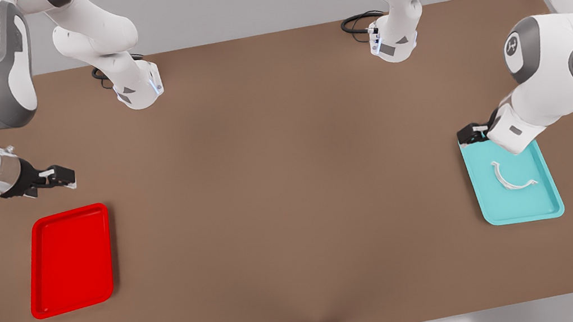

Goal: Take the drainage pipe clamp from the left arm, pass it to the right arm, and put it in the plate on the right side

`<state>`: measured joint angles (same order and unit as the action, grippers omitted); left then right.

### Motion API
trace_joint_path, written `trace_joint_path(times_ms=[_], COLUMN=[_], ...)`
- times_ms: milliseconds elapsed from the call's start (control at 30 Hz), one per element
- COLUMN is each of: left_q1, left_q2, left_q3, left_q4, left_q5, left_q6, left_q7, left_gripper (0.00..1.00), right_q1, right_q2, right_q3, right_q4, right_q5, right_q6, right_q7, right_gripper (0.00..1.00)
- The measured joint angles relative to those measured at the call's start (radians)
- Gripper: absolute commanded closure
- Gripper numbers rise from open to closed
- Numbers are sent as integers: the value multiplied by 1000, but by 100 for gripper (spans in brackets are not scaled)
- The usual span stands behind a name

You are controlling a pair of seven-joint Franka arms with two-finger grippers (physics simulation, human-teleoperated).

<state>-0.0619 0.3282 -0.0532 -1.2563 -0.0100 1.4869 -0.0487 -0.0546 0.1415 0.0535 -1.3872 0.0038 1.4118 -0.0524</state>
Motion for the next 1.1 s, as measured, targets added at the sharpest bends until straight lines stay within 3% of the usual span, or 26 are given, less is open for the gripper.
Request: trace_joint_path(times_ms=[133, 233, 400, 733, 1100], left_q1=[-1, 34, 98, 217, 237], left_q2=[19, 43, 128, 330, 414], left_q3=[77, 191, 245, 259, 253], left_q4=[-70, -234, -346, -430, -445], left_q5=[2, -15, -30, -39, -58], left_q6=[43, 190, 467, 870, 1049], left_q7=[-40, -156, -438, -904, -1205], left_gripper=[0, 0, 0, 0, 0], right_q1=[-3, -4, -17, -15, -21], right_q2=[1, 9, 72, 245, 299], right_q3=[-1, -4, -6, 0, 1], right_q4=[1, 1, -11, -61, -61], right_q5=[-1, -2, -2, -3, -4], right_q6=[10, 15, 55, 217, 318], right_q7=[-5, -8, -13, -22, -28], right_gripper=[0, 0, 0, 0, 0])
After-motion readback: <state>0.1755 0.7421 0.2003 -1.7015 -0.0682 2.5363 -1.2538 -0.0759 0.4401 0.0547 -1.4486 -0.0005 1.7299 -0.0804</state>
